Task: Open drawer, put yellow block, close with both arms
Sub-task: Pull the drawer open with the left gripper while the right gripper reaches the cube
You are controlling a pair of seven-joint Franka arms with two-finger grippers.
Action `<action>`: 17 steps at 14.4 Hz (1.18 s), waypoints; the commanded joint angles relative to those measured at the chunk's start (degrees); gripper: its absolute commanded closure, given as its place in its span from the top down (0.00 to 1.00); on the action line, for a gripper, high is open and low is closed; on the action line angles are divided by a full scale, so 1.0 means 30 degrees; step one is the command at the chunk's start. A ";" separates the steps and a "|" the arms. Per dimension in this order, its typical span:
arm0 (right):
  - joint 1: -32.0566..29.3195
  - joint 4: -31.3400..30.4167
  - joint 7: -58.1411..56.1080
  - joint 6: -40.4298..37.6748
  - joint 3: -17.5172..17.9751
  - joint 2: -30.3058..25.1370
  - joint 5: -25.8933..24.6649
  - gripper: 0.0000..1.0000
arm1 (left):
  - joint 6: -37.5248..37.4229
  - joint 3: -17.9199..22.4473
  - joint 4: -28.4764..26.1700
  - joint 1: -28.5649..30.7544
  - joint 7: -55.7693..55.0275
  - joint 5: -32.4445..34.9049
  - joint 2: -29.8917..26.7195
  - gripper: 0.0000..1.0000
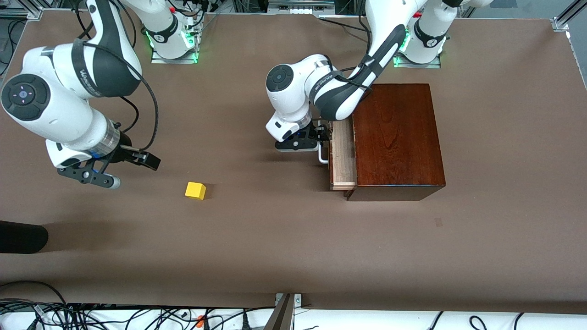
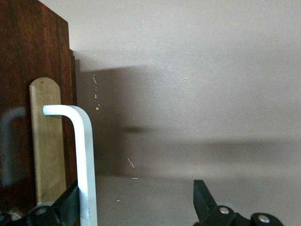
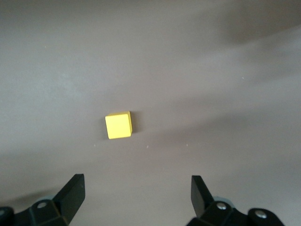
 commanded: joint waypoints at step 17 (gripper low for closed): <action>0.1367 -0.4203 0.0212 0.5801 0.0229 0.1501 0.1392 1.00 | -0.0073 -0.0347 0.1814 -0.0466 0.0085 -0.1015 0.0445 1.00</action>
